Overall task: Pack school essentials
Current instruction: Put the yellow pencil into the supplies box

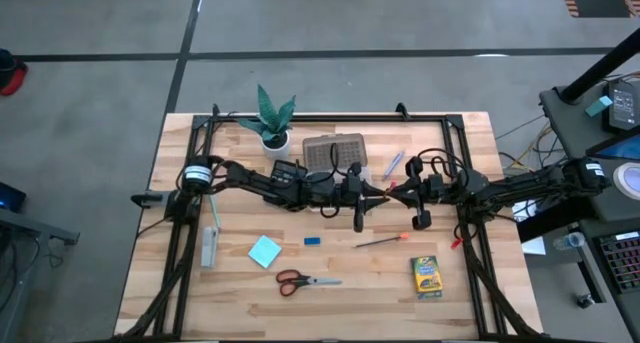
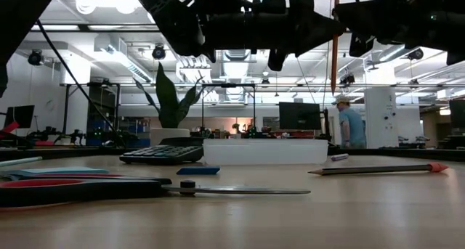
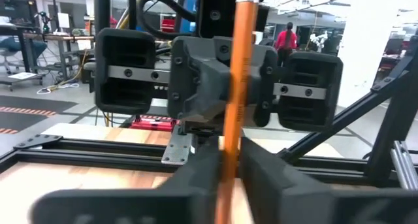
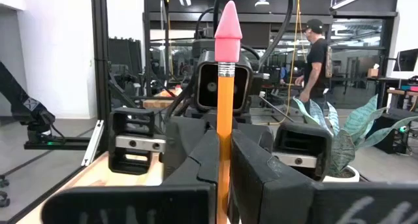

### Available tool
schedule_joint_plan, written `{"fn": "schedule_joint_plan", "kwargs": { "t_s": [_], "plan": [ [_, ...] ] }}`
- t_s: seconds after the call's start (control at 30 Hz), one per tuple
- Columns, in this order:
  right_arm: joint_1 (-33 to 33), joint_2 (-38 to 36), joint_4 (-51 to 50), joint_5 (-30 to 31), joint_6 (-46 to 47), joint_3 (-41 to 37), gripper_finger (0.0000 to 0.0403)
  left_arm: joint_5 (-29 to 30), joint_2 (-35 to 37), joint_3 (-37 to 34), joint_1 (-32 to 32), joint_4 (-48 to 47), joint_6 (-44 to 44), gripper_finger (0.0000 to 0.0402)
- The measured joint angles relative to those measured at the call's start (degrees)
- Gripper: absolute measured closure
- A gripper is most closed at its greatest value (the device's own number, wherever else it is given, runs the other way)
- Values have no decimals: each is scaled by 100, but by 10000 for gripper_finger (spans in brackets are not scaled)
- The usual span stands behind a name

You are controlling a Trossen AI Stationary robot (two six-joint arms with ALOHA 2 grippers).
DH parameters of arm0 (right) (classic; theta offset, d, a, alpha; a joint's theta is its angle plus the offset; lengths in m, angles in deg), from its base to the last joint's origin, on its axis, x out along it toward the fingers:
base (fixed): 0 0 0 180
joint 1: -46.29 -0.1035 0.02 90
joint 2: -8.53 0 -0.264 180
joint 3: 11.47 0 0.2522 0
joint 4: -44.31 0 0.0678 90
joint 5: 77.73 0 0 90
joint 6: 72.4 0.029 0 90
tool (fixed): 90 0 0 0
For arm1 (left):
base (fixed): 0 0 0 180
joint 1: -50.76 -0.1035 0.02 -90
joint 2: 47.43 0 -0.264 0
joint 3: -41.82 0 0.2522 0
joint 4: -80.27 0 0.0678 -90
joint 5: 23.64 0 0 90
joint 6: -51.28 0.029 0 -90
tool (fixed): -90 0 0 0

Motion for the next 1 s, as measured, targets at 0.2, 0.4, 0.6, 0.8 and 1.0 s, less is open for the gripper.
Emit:
{"fn": "schedule_joint_plan", "kwargs": {
  "t_s": [0.2, 0.4, 0.6, 0.8, 1.0],
  "plan": [
    [2, 0, -2, 33, 5, 0, 390, -25, 0, 0, -43, -2, -15, 389],
    [0, 0, -4, 32, -85, 0, 390, -25, 0, 0, -43, -2, 6, 395],
    [1, 1, -8, 30, -106, 0, 390, -23, 0, 0, -43, -2, 6, 397],
    [0, 2, -9, 30, -94, 0, 380, -21, 0, 0, -43, -4, -5, 397],
    [2, 2, -15, 36, -71, 0, 325, -16, 0, 0, -43, -6, -31, 397]
  ]
}}
